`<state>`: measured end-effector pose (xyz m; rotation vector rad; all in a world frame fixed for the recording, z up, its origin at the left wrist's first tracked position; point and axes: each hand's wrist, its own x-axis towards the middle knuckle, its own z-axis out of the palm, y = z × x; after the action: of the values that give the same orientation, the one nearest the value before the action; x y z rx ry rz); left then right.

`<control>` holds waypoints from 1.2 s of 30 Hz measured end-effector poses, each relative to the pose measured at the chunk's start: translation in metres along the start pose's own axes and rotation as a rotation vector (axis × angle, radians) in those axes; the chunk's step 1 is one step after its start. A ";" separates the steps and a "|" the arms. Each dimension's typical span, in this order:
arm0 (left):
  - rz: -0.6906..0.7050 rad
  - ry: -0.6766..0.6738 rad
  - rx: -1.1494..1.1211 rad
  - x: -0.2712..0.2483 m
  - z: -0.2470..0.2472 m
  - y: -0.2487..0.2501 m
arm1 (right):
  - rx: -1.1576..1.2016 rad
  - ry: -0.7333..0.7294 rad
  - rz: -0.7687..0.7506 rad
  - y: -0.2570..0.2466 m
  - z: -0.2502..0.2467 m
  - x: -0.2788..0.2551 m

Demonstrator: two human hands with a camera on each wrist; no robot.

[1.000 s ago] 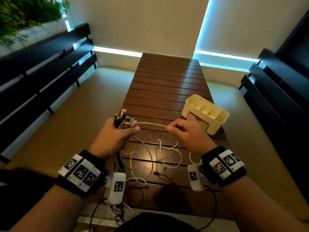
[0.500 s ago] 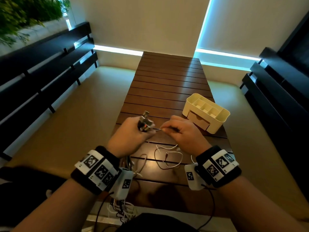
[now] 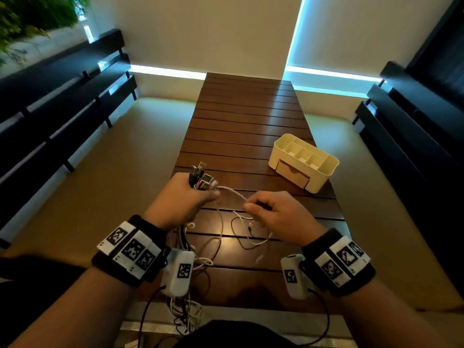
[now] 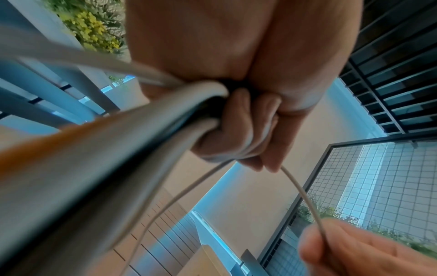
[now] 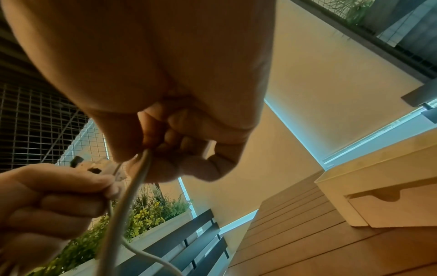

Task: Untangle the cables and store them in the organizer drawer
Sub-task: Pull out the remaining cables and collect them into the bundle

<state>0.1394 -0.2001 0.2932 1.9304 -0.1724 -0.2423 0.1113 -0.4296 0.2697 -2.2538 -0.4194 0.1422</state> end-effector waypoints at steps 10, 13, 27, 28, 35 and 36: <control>0.022 -0.307 -0.021 -0.009 0.027 0.007 | 0.050 0.042 0.103 -0.030 0.004 -0.023; -0.020 -0.228 -0.121 -0.011 0.025 0.000 | 0.084 -0.124 0.311 -0.030 0.004 -0.042; 0.001 -0.198 -0.627 -0.028 0.026 -0.004 | 0.040 -0.273 0.334 -0.031 0.046 -0.039; 0.016 -0.190 -0.668 -0.030 0.028 -0.002 | 0.059 -0.330 0.310 -0.036 0.055 -0.034; -0.003 -0.092 -0.794 -0.027 0.015 -0.008 | 0.369 -0.609 0.255 -0.034 0.091 -0.019; -0.017 -0.089 -0.794 -0.027 0.012 -0.012 | 0.425 -0.631 0.282 -0.030 0.090 -0.019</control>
<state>0.1107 -0.2006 0.2798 1.1343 -0.0960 -0.3467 0.0649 -0.3532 0.2321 -1.7953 -0.3494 1.0080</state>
